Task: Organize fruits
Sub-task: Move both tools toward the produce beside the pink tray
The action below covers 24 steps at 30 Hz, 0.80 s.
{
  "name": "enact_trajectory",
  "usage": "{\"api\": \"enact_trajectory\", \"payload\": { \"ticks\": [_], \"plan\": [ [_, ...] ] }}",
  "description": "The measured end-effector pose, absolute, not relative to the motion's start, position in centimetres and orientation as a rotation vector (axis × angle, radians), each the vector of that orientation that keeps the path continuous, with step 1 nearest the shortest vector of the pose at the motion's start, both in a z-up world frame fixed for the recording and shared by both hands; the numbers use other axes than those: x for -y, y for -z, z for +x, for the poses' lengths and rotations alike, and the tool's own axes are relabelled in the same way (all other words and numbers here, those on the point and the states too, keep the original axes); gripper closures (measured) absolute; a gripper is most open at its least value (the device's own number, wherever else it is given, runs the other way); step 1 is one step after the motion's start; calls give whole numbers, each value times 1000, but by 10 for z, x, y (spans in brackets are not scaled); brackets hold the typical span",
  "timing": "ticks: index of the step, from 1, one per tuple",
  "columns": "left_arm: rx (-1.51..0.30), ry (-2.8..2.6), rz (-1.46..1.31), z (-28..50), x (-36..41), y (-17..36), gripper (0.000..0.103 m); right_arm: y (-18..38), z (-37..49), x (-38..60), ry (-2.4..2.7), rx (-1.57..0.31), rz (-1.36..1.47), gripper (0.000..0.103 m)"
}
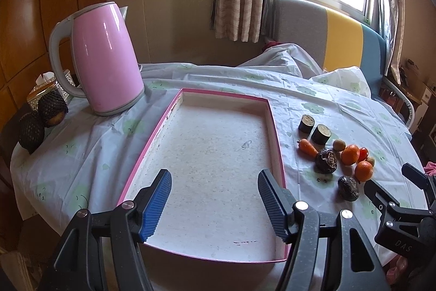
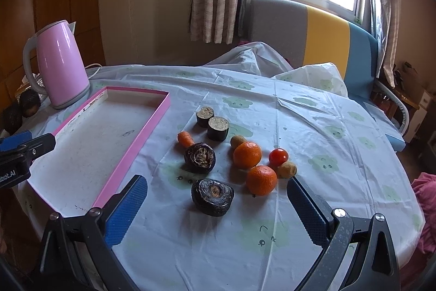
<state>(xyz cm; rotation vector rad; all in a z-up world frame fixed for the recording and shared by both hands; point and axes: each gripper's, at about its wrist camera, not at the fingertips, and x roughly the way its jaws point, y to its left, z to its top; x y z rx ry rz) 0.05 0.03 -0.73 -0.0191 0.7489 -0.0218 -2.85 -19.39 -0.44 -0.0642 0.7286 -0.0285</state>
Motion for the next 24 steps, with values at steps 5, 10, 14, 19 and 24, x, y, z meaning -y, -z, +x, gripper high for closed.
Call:
{"api": "enact_trajectory", "payload": {
  "ticks": [5, 10, 14, 19, 24],
  "plan": [
    [-751, 28, -9, -1, 3, 8, 36, 5, -30, 197, 32, -727, -61, 0],
    [-754, 37, 2, -1, 7, 8, 36, 7, -30, 201, 33, -734, -55, 0],
    [-758, 47, 15, -1, 11, 9, 36, 9, -30, 206, 42, -733, -48, 0],
    [-765, 62, 35, 0, 17, 10, 36, 9, -30, 214, 58, -732, -39, 0],
    [-772, 75, 51, 0, 23, 11, 36, 11, -30, 221, 74, -734, -24, 0]
  ]
}}
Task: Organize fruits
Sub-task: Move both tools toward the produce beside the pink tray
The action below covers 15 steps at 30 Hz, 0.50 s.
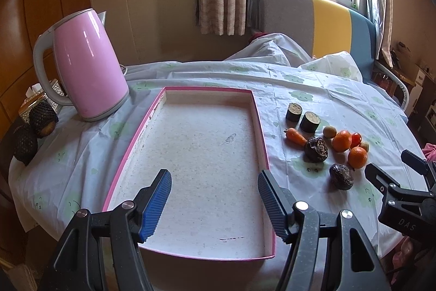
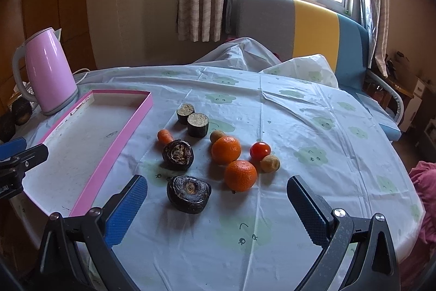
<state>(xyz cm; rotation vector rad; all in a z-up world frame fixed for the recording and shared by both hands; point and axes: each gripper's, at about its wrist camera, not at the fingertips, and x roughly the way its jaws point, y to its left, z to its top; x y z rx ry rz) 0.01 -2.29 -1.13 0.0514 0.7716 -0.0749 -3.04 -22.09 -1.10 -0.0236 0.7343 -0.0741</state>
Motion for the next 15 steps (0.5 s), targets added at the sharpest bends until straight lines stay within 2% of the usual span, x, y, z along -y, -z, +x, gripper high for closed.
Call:
{"api": "enact_trajectory", "payload": {
  "ticks": [12, 15],
  "plan": [
    [-788, 127, 110, 4, 46, 8, 36, 15, -31, 246, 120, -737, 16, 0],
    [-788, 148, 129, 5, 54, 8, 31, 16, -31, 256, 136, -737, 37, 0]
  ]
}}
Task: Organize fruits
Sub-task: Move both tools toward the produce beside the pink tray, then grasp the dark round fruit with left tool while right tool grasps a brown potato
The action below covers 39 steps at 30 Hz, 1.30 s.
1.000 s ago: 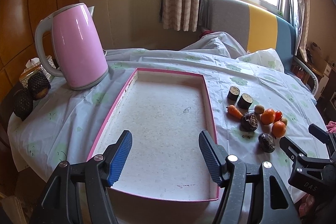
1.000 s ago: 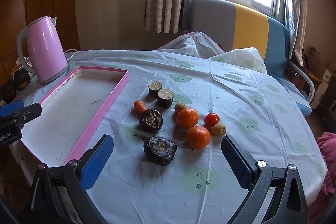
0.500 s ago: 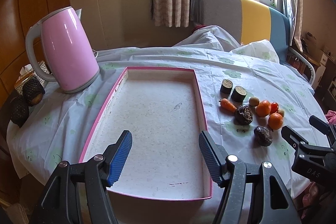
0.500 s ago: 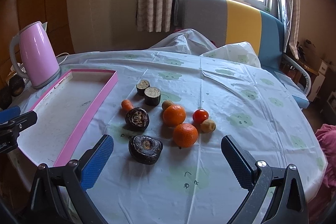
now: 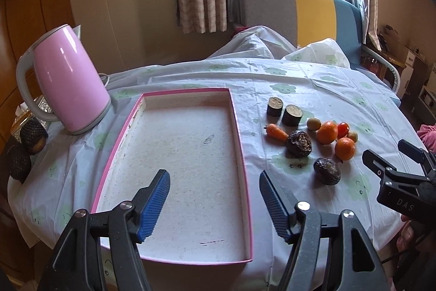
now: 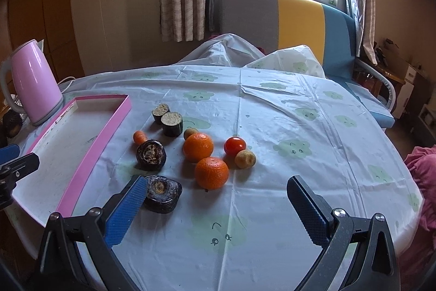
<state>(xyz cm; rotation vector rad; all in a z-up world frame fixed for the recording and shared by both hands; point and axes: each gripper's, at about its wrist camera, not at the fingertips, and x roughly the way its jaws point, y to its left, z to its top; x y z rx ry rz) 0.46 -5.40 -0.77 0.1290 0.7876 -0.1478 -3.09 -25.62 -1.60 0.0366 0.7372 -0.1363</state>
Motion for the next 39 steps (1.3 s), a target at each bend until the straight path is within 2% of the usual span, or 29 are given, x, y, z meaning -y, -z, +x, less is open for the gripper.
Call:
{"api": "enact_trajectory", "payload": {
  "ticks": [7, 10, 19, 22, 23, 24, 26, 29, 39],
  "plan": [
    [-799, 189, 164, 7, 71, 9, 30, 18, -31, 275, 169, -738, 68, 0],
    [-805, 209, 173, 9, 78, 10, 24, 19, -30, 284, 182, -742, 87, 0],
    [-879, 299, 165, 20, 101, 22, 23, 24, -28, 310, 215, -756, 129, 1],
    [-938, 336, 136, 28, 105, 29, 23, 27, -26, 319, 210, -768, 152, 13],
    [-963, 349, 116, 30, 106, 32, 25, 29, -26, 323, 212, -775, 161, 20],
    [-980, 359, 98, 32, 107, 33, 25, 31, -25, 326, 211, -783, 172, 31],
    [-990, 378, 93, 35, 113, 36, 29, 35, -25, 332, 209, -799, 186, 44],
    [-1012, 441, 86, 38, 126, 40, 32, 41, -24, 339, 200, -816, 212, 52],
    [-1079, 551, 141, 52, 177, 67, 33, 50, -9, 346, 137, -849, 257, 53]
  ]
}}
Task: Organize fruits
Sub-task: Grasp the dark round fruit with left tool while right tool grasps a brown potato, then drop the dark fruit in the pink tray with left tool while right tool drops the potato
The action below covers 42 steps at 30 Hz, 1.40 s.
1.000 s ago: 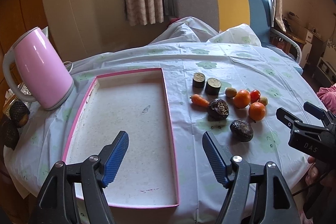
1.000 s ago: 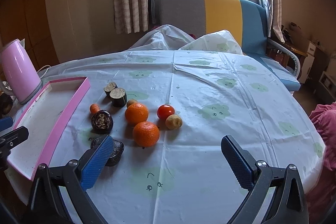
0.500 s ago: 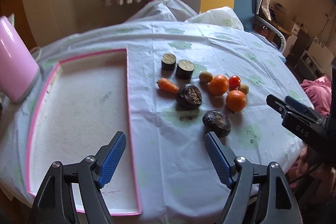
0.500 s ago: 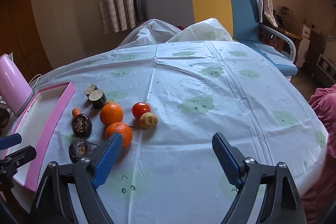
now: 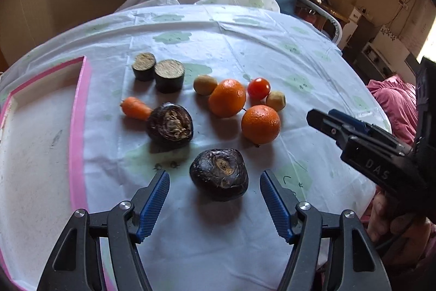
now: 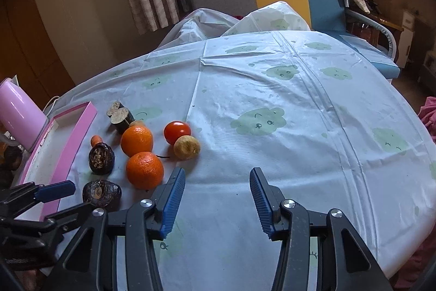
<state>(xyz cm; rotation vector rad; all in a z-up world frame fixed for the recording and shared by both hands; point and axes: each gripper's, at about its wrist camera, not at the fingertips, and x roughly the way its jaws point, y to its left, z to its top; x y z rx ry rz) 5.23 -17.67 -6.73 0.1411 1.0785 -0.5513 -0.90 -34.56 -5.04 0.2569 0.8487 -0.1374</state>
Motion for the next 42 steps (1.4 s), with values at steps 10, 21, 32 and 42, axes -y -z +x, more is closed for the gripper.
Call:
{"api": "enact_trajectory", "payload": {
  "ticks": [10, 21, 32, 42],
  "plan": [
    [-1064, 574, 157, 58, 182, 81, 55, 55, 30, 335, 31, -863, 268, 53],
    [-972, 510, 20, 57, 124, 41, 55, 74, 49, 328, 38, -935, 219, 75],
    [-1001, 84, -62, 90, -2, 57, 55, 70, 47, 321, 89, -957, 148, 76],
    [-1019, -5, -148, 75, -37, 71, 53, 53, 21, 325, 150, -919, 119, 76]
  ]
}}
